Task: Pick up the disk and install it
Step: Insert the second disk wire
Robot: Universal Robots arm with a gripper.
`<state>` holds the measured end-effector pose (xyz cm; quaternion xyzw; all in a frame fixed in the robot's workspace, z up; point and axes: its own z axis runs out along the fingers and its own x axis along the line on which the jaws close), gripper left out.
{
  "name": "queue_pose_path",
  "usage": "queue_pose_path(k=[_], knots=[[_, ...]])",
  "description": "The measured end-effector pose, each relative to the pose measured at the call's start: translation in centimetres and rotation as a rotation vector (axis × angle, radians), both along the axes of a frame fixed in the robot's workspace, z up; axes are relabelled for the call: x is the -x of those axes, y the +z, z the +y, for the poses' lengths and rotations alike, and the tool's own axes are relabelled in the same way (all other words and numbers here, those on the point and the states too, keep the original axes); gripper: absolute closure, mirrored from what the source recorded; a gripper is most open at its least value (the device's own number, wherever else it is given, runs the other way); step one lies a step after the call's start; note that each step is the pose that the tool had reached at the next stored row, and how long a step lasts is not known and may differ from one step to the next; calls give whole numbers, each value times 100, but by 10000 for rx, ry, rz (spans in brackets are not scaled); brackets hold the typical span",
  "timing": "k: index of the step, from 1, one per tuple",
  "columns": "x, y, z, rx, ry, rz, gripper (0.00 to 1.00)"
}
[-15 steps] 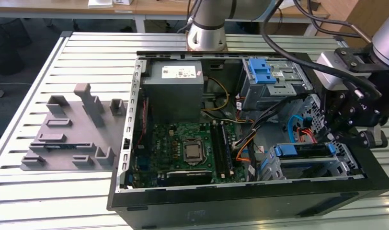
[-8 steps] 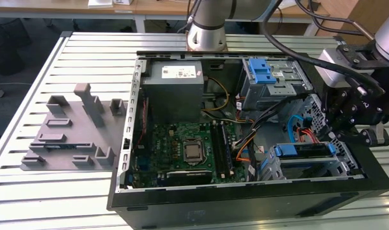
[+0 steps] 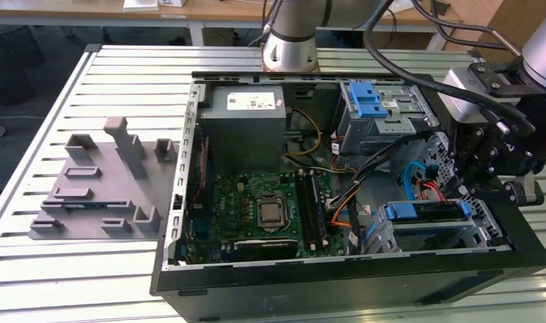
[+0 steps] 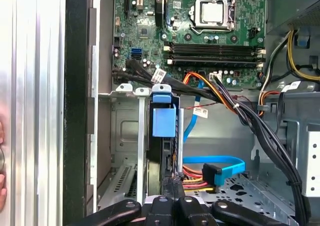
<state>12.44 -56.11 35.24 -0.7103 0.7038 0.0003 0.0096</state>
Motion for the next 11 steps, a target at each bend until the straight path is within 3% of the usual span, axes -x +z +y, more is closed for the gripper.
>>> queue_pose_path(k=[11], knots=[[108, 0, 0, 0, 0, -5, 89]])
